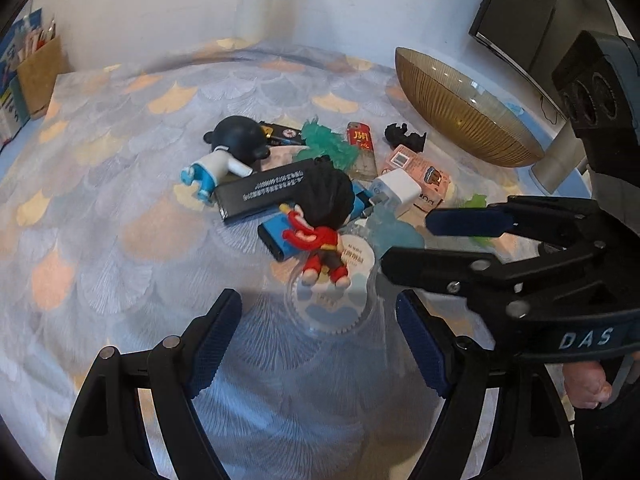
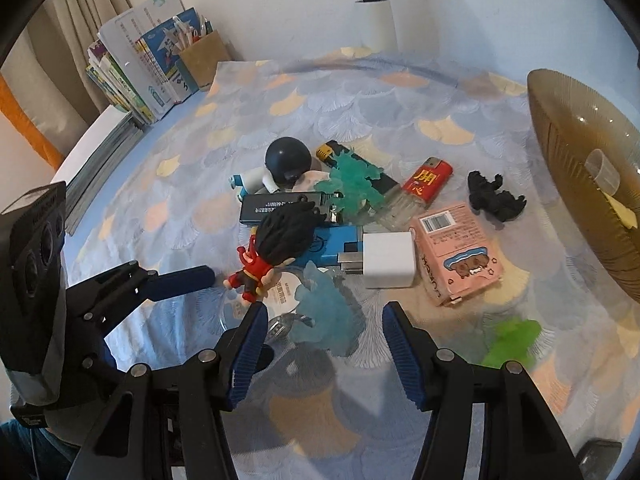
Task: Organize rigid objects
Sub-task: 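Grasp the white correction-tape dispenser with the left gripper while the right grasps the teal figure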
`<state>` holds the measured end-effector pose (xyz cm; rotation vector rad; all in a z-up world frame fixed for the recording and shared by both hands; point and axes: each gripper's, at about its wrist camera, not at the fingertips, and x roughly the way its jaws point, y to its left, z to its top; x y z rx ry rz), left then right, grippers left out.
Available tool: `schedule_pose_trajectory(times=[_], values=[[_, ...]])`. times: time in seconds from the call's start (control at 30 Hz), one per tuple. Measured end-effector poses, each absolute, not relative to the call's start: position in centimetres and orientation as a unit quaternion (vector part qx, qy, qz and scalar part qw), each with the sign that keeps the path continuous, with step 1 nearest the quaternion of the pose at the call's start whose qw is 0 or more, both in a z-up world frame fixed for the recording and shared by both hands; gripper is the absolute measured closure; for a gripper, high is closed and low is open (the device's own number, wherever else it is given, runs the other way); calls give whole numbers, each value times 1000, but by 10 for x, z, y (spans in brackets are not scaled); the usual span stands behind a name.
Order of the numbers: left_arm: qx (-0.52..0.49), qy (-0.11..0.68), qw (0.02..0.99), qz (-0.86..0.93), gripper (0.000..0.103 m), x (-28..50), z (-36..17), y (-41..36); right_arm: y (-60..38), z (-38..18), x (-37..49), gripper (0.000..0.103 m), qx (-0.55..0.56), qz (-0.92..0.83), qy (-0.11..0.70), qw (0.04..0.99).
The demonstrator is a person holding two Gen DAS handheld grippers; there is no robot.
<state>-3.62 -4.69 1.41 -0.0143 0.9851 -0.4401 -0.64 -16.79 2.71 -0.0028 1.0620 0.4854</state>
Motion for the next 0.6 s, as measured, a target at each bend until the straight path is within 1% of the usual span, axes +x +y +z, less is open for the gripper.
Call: schedule_pose_trajectory(times=[0.03,0.13,0.17,0.2,0.33,0.47,0.6], values=[[-4,468,859,-210,26,-35,14,-48,-168,26,-5,49,1,230,502,834],[5,463,860,-214,38,-33,14,-55,-170,21,-2,59,16,237,506,829],[12,462,860,-215,48,-34,14,-59,-171,20,-1,69,23,242,508,827],[22,461,861,-213,57,-36,14,-63,-173,20,-2,72,33,249,508,824],[-1,465,858,-219,57,-42,17,-61,-179,29,-14,72,36,245,496,832],[-38,453,873,-175,57,-57,27,-30,-196,46,-39,72,28,238,477,846],[-90,453,878,-127,57,-68,25,2,-212,44,-59,72,28,239,483,842]])
